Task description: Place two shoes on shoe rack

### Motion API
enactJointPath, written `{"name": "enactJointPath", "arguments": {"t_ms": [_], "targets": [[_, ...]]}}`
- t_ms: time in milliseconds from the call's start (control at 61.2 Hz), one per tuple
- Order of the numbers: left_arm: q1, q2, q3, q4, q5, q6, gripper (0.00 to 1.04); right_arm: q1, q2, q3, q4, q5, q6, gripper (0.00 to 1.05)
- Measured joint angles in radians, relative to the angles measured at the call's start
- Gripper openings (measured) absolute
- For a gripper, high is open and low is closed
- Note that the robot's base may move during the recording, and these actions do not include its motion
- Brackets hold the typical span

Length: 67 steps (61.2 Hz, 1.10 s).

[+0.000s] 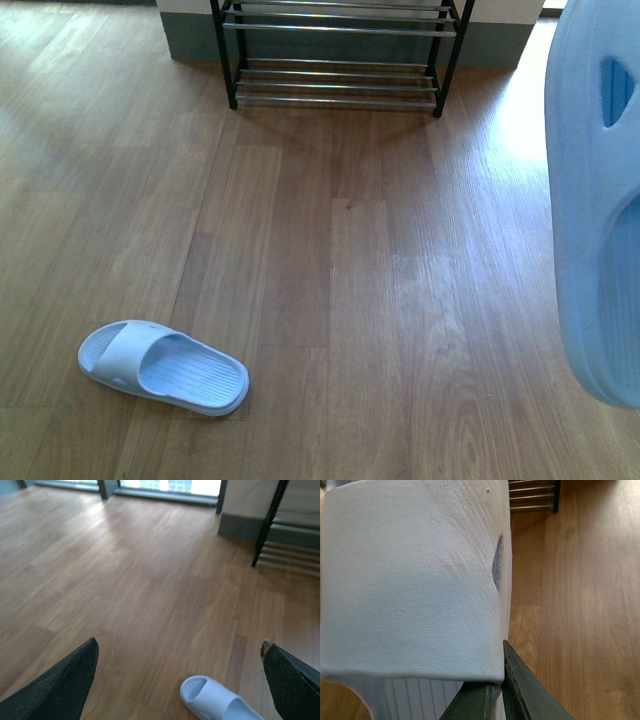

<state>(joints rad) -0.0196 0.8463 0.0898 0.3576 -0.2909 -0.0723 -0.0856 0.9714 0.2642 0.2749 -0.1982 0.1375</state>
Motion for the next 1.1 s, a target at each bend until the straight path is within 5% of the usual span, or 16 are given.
{"name": "enactJointPath", "arguments": {"t_ms": [147,294,654,1095], "targets": [[0.006,0.6,0.098,0.397,0.034,-0.012,0.95,0.0,0.0,0.0,0.0,0.0,0.0,0.01],[-0.005,1.093,0.245,0.554,0.034,-0.025,0.95,0.0,0.0,0.0,0.0,0.0,0.0,0.01],[-0.119,1.786,0.61,0.474,0.097,-0.073,0.95,0.0,0.0,0.0,0.0,0.0,0.0,0.01],[-0.188,2.051,0.915,0.363,0.019,-0.167,0.95,0.0,0.0,0.0,0.0,0.0,0.0,0.01]]}}
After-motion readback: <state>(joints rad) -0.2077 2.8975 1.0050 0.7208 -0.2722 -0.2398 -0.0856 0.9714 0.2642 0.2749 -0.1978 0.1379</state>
